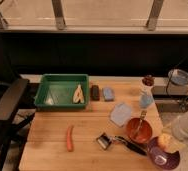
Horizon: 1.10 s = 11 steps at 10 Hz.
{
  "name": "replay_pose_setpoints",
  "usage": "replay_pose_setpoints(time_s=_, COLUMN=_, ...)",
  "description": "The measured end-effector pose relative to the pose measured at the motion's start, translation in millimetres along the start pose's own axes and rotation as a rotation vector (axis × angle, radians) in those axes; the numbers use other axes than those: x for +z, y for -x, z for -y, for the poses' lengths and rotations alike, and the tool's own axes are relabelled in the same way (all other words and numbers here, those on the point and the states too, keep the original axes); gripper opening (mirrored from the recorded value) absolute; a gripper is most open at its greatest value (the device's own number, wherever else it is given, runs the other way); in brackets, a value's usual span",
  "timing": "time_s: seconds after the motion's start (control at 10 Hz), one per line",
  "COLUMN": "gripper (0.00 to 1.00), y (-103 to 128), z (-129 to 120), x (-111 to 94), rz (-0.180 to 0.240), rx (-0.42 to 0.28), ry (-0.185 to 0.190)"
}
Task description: Place apple in purple bowl
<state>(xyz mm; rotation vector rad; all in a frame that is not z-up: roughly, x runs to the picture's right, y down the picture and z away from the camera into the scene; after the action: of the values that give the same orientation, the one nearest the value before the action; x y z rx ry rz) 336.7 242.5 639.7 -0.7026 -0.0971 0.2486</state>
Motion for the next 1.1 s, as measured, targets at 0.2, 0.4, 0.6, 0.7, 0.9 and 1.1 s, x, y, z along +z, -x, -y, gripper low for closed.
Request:
replay_pose_setpoints(time_s=0.2, gripper=0.28, y=-0.9, z=-5.8, x=12.0, rz=0.026, rx=0.008, ry=0.019)
replay_pose_setpoints(time_s=0.4, gripper=0.49, y=-8.4, z=-7.1, x=12.5, rz=0.04, rx=0.025, ry=0.019)
replay_pose_setpoints(time_s=0.6, gripper=0.68, y=-12.4, z=-8.8, x=10.8, rz=0.049, rx=0.034, ry=0.019)
replay_pose_setpoints(time_s=0.7, gripper=0.76, y=-12.9, z=-9.7, x=10.8, rz=0.056, rx=0.034, ry=0.02)
replay_pose_setpoints(time_s=0.9, gripper=0.8, y=-10.2, z=-11.3, x=13.3, rz=0.077, rx=0.027, ry=0.026)
replay_pose_setpoints(time_s=1.1, gripper=0.8, y=-4.1, z=-11.8, x=15.5, rz=0.095, rx=0.003, ry=0.03)
